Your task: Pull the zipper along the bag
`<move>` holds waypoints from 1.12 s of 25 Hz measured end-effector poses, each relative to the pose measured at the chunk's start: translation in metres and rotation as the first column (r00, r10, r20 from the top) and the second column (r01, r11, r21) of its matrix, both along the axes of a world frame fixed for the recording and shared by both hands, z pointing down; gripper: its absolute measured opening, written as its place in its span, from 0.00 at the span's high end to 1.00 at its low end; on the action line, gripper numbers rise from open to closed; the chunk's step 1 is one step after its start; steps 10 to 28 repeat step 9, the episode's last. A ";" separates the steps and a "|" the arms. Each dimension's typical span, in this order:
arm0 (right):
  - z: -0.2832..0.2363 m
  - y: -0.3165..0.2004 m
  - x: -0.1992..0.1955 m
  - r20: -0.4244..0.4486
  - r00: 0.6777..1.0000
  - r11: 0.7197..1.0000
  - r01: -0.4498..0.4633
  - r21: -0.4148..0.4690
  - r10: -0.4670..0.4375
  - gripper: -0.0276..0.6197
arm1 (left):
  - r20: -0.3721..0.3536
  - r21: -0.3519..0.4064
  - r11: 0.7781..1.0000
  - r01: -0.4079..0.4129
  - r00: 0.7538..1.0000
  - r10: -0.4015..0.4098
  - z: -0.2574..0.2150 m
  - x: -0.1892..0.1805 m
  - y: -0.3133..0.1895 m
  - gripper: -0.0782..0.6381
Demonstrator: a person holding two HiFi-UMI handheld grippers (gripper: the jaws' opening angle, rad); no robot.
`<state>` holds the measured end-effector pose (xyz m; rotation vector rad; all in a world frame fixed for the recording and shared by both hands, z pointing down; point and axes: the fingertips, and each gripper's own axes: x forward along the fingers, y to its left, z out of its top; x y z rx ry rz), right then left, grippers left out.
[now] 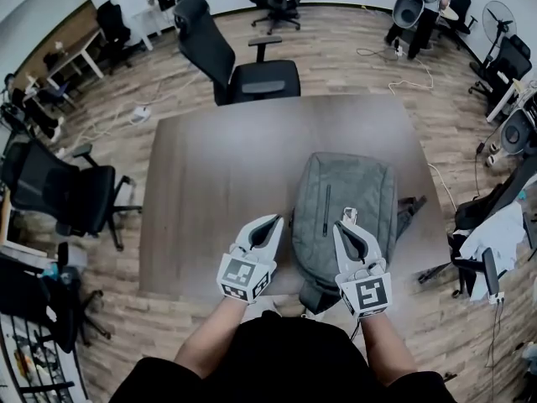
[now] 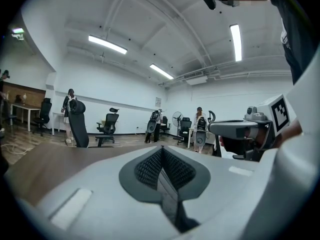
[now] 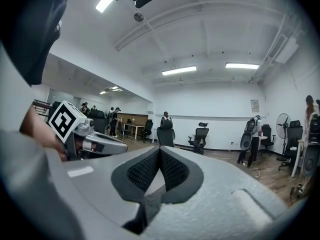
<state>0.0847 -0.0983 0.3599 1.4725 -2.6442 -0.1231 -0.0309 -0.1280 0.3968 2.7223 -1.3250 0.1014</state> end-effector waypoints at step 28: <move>0.002 0.005 -0.002 -0.016 1.000 1.000 -0.007 0.010 0.007 0.96 | 0.006 0.018 1.000 -0.007 1.000 0.007 -0.003 0.004 0.004 0.86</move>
